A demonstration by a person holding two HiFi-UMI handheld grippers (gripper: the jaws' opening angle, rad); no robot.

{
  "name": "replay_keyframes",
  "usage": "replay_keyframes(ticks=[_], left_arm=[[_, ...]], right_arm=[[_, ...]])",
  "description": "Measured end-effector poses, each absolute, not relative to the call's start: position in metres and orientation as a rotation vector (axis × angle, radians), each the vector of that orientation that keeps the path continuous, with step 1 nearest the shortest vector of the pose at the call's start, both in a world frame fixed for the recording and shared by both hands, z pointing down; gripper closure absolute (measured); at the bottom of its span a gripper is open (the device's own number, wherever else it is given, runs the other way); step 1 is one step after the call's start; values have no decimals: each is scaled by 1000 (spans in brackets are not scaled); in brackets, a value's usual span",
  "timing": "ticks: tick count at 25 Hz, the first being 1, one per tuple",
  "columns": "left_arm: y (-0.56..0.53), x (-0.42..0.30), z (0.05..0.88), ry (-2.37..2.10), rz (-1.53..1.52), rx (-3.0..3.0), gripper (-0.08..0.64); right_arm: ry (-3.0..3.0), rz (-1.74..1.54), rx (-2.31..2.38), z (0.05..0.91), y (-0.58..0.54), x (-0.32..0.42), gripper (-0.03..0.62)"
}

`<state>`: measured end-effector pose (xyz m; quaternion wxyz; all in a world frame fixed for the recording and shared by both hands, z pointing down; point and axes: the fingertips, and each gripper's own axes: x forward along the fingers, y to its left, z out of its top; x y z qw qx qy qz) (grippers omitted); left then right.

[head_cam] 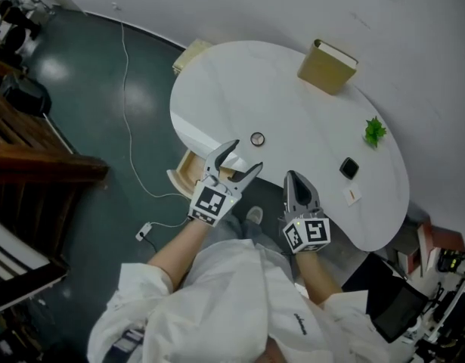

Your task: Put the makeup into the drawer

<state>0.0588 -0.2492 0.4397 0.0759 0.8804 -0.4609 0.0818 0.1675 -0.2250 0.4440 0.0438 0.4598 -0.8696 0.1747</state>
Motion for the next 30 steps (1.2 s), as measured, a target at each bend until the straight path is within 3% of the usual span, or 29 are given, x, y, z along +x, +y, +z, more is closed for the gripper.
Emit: replay_keyframes(ticks=[17,30], left_arm=[[-303,79,575,-1157,554,2601,255],[-327,88,643,-1127,801,2484,285]], right_arm=[[-2468,588,1369,558,-270,138,575],[-2443,629,1379,588,-274,134,575]])
